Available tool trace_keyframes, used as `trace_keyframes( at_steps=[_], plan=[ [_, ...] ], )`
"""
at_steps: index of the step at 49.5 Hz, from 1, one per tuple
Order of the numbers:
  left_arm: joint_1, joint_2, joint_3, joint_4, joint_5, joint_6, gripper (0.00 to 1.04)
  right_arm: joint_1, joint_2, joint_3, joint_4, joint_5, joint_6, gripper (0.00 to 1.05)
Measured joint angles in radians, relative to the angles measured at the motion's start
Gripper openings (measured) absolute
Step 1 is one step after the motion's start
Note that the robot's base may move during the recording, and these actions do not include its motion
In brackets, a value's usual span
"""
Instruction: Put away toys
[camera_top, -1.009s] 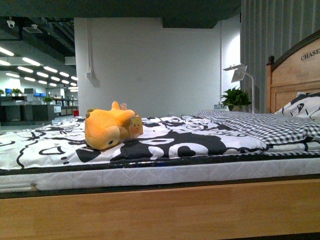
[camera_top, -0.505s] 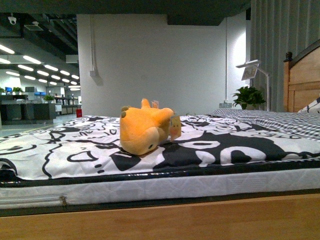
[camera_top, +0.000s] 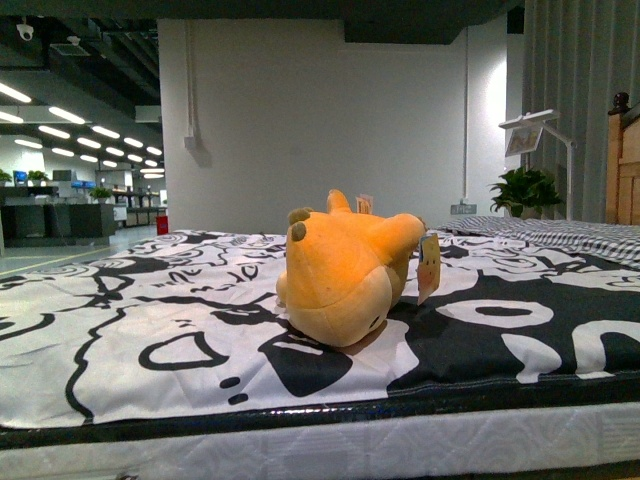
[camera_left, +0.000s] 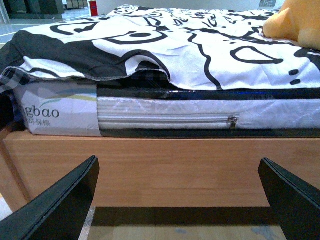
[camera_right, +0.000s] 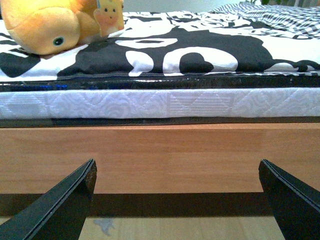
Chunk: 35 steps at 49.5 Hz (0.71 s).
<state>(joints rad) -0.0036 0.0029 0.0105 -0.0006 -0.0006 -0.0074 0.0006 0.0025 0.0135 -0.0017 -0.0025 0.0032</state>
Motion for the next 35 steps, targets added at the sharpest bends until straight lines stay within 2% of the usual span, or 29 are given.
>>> trace_keyframes(
  at_steps=[14,15,18,21,24,27,31,35],
  plan=[
    [0.0,0.0,0.0,0.0,0.0,0.0,0.99,0.0,0.002,0.0,0.0,-0.001,0.0,0.98],
    [0.0,0.0,0.0,0.0,0.0,0.0,0.99,-0.006,0.005,0.001,-0.003,-0.024,0.008,0.98],
    [0.0,0.0,0.0,0.0,0.0,0.0,0.99,-0.089,0.117,0.018,0.048,-0.243,0.07,0.98],
    [0.0,0.0,0.0,0.0,0.0,0.0,0.99,-0.122,0.283,0.056,0.194,-0.307,0.101,0.98],
    [0.0,0.0,0.0,0.0,0.0,0.0,0.99,-0.112,0.478,0.127,0.377,-0.287,0.119,0.98],
    [0.0,0.0,0.0,0.0,0.0,0.0,0.99,-0.064,0.649,0.216,0.506,-0.236,0.121,0.98],
    [0.0,0.0,0.0,0.0,0.0,0.0,0.99,0.019,0.828,0.338,0.572,-0.173,0.11,0.98],
    [0.0,0.0,0.0,0.0,0.0,0.0,0.99,0.078,0.93,0.429,0.576,-0.117,0.105,0.98]
  ],
)
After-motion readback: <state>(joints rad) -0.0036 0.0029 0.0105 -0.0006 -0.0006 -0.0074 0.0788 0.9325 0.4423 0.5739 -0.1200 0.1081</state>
